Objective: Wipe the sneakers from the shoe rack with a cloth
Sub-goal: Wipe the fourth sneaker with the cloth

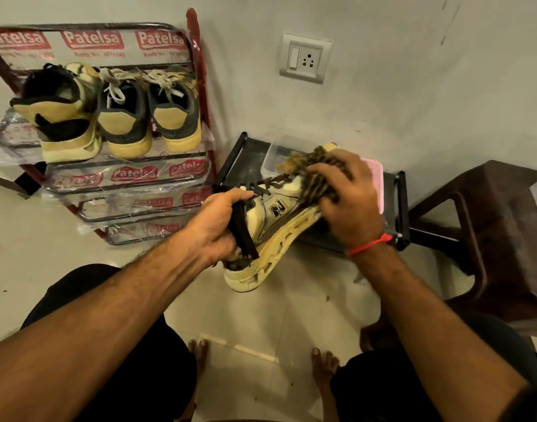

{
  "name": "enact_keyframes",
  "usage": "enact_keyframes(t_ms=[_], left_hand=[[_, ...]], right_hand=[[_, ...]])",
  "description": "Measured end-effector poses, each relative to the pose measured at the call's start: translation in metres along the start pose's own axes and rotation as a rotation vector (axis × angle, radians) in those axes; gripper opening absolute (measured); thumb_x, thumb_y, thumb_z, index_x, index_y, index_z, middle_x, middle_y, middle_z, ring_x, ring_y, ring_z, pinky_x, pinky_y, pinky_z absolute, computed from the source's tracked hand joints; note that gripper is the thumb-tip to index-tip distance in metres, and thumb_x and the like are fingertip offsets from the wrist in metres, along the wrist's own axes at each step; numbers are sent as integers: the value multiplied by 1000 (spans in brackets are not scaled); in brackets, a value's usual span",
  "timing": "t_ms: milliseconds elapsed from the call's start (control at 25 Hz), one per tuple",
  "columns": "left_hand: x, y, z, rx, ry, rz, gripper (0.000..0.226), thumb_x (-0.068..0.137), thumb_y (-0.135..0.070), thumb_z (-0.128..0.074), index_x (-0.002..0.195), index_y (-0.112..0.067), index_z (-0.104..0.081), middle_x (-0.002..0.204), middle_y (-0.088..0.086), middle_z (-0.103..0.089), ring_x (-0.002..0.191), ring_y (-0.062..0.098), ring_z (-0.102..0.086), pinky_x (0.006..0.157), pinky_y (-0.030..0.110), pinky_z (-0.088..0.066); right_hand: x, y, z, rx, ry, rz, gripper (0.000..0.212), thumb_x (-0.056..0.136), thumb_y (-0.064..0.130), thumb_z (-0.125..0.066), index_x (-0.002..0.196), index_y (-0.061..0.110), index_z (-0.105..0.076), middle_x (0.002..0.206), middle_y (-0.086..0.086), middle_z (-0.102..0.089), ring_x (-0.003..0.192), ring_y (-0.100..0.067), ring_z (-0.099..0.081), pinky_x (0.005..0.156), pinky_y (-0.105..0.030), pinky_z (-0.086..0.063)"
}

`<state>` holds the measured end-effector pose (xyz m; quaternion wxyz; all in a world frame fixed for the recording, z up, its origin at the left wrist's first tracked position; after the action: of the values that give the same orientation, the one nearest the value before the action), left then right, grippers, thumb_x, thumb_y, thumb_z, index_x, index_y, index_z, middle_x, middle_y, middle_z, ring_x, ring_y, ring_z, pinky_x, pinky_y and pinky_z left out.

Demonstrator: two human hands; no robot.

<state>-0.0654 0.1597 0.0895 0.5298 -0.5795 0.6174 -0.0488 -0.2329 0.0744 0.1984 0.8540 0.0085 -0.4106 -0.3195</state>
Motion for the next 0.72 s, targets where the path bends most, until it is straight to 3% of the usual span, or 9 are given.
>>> enact_keyframes(t_ms=[80, 120, 200, 320, 440, 520, 600, 720], left_hand=[[2, 0, 4, 11, -60, -37, 18, 95, -6, -61, 112, 0, -64, 80, 14, -71, 66, 23, -72, 59, 34, -62], [3, 0, 5, 6, -75, -39, 24, 95, -7, -61, 117, 2, -63, 89, 18, -73, 75, 26, -75, 65, 37, -63], [3, 0, 5, -23, -72, 0, 26, 97, -13, -58, 116, 2, -67, 109, 22, -72, 94, 33, -74, 82, 45, -62], [2, 2, 7, -65, -46, 88, 34, 100, -24, -49, 94, -3, -75, 95, 17, -76, 78, 28, -74, 80, 40, -61], [-3, 8, 5, -68, -20, 127, 31, 100, -21, -49, 106, -3, -73, 102, 16, -76, 86, 27, -71, 96, 41, -54], [-7, 16, 0, -3, -1, 153, 28, 100, -20, -50, 104, -4, -72, 99, 16, -75, 80, 26, -72, 83, 36, -60], [-7, 21, -3, 27, 9, 157, 24, 100, -20, -51, 102, -5, -70, 100, 18, -74, 79, 27, -73, 69, 34, -62], [-3, 11, 0, 20, -15, 96, 14, 98, -19, -57, 99, -8, -65, 113, 22, -70, 97, 34, -71, 75, 41, -62]], right_hand=[[-3, -21, 4, 36, -17, -154, 40, 68, -6, -61, 106, 4, -72, 117, -20, -60, 113, -27, -50, 95, -49, -50], [-12, -4, -7, 71, 24, -134, 38, 69, -4, -60, 104, 4, -72, 116, -19, -59, 112, -26, -50, 95, -48, -51], [-39, 59, -35, 160, 178, 32, 29, 77, 10, -59, 102, 6, -72, 115, -18, -59, 108, -29, -56, 92, -44, -53], [-50, 85, -44, 136, 288, 260, 32, 84, 27, -57, 104, 7, -72, 113, -20, -62, 101, -35, -61, 82, -43, -58], [-10, 12, -8, 87, 28, -24, 31, 78, 12, -61, 106, 6, -73, 112, -21, -59, 103, -32, -59, 86, -41, -57], [1, -27, 15, 55, -95, -217, 37, 73, 2, -63, 108, 9, -74, 114, -18, -58, 104, -25, -59, 91, -29, -55], [-1, -27, 15, 50, -92, -241, 38, 70, 0, -63, 105, 9, -74, 114, -15, -60, 107, -21, -58, 94, -26, -52], [-22, 24, -20, 231, 132, -105, 34, 67, 3, -68, 100, 9, -74, 113, -13, -60, 108, -21, -57, 95, -35, -52]])
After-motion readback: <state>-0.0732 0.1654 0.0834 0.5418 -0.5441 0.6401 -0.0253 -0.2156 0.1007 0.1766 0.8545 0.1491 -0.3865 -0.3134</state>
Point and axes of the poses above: each hand's wrist, its own x-axis towards the middle knuckle, its own z-axis out of the back of the hand, y = z × x, the point moved 9 cm from there along x, towards the middle knuckle
